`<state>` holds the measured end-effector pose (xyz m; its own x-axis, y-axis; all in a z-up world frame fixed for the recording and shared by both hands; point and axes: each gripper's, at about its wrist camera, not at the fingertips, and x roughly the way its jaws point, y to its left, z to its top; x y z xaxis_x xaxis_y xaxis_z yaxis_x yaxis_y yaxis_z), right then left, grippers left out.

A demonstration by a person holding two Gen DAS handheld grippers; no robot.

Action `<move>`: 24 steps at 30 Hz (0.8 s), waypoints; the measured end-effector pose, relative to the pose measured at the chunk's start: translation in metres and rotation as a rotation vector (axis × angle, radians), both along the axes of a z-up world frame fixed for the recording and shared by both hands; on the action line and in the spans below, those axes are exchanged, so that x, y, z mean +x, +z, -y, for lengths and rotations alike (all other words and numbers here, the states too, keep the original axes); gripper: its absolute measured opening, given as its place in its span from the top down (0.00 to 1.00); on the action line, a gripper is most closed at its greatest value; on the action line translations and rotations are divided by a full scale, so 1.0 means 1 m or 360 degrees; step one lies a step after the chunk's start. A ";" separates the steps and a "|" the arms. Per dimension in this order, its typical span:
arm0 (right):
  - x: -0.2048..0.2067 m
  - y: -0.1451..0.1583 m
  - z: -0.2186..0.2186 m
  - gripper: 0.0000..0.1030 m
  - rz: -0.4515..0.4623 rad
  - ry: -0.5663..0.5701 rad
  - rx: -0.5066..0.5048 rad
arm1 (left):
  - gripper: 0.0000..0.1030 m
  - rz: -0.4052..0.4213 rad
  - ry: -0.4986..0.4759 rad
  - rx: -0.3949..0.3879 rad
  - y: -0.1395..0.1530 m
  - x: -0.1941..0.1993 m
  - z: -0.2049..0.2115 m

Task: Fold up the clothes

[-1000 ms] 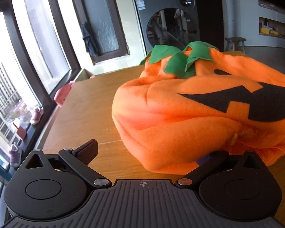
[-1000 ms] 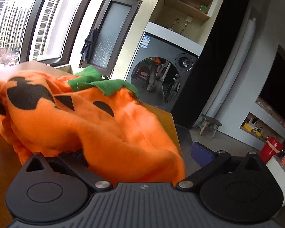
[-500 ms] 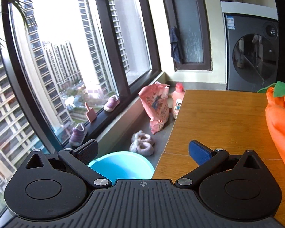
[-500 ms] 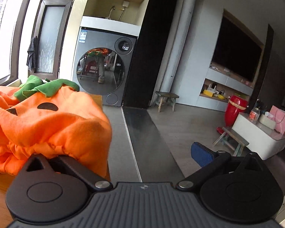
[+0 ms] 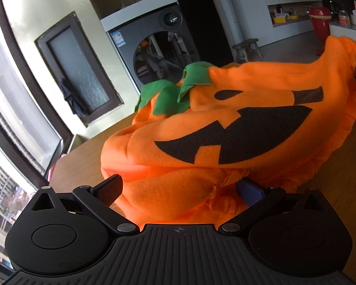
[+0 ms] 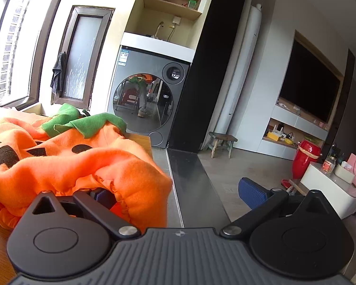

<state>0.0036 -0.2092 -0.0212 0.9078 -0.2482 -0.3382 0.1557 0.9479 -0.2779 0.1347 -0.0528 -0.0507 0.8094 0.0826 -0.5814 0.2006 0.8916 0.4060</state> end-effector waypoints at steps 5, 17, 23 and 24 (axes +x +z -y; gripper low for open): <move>0.012 -0.010 0.000 0.00 -0.0048 -0.0025 -0.0030 | 0.00 0.0014 0.0169 0.0049 -0.007 0.028 -0.023; -0.012 -0.003 -0.021 0.00 -0.0035 0.0073 -0.0142 | 0.00 0.0250 0.0510 0.0016 0.047 -0.049 -0.146; -0.058 0.020 -0.031 0.00 -0.0026 0.0274 -0.0137 | 0.00 0.0288 0.0322 0.0034 0.075 -0.141 -0.160; -0.067 0.022 -0.032 0.00 -0.0028 0.0316 -0.0134 | 0.00 0.0298 0.0286 0.0027 0.077 -0.154 -0.160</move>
